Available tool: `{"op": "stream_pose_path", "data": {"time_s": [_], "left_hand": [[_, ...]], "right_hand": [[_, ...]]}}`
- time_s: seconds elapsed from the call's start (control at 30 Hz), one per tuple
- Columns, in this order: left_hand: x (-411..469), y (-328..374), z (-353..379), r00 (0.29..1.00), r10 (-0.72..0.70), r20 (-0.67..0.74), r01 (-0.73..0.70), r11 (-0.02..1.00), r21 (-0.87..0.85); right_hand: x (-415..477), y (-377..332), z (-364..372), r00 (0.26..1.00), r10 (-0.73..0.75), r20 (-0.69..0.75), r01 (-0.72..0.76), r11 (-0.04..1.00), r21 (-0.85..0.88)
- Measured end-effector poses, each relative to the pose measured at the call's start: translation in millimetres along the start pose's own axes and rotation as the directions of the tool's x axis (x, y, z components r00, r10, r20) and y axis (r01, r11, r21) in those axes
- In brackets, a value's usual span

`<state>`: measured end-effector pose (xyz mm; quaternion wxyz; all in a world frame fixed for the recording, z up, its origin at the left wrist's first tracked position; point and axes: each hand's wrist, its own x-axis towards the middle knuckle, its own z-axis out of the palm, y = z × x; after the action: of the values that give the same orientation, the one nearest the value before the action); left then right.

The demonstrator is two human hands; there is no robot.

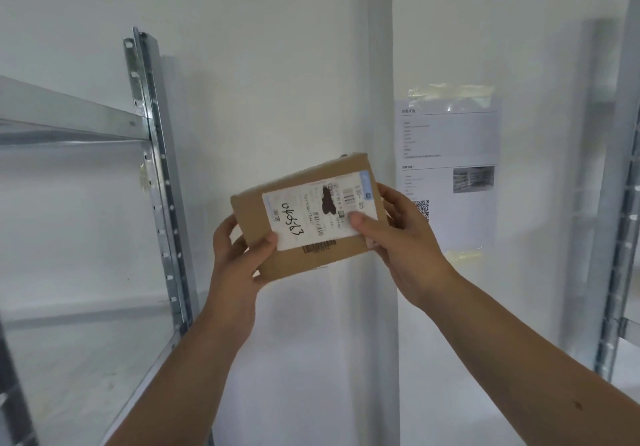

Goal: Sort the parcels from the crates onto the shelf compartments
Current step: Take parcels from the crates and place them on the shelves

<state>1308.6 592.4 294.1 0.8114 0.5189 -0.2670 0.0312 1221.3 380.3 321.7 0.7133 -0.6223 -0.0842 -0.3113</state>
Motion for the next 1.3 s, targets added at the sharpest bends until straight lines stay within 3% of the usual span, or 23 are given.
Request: {"op": "stream_pose_path", "data": {"time_s": [0.17,0.37,0.5,0.7,0.83,1.07,1.3], "left_hand": [[-2,0,4,0.993,-0.087,0.075,0.082,0.995,0.060],[2,3,6,0.995,-0.103,-0.009,0.103,0.994,0.048],[2,-3,5,0.995,-0.105,0.000,0.103,0.975,0.199],[3,-17,5,0.992,-0.057,0.116,0.022,0.958,0.287],[-1,-18,11,0.972,-0.053,0.231,-0.045,0.916,0.398],[-27,-42,29,0.988,-0.094,0.119,0.068,0.976,0.208],[-88,-100,37,0.965,-0.244,0.096,0.217,0.950,0.226]], "right_hand": [[-2,-2,0,0.985,0.080,0.154,-0.068,0.994,-0.082],[0,-4,9,0.997,0.063,0.041,-0.065,0.996,0.067],[-5,-5,7,0.989,0.083,0.121,-0.078,0.996,-0.042],[-8,-6,-4,0.971,0.131,0.202,-0.084,0.971,-0.222],[-10,8,-19,0.982,0.140,0.125,-0.112,0.971,-0.211],[-33,27,-42,0.981,0.171,0.086,-0.157,0.977,-0.146],[-93,79,-85,0.942,0.332,0.046,-0.328,0.941,-0.089]]}}
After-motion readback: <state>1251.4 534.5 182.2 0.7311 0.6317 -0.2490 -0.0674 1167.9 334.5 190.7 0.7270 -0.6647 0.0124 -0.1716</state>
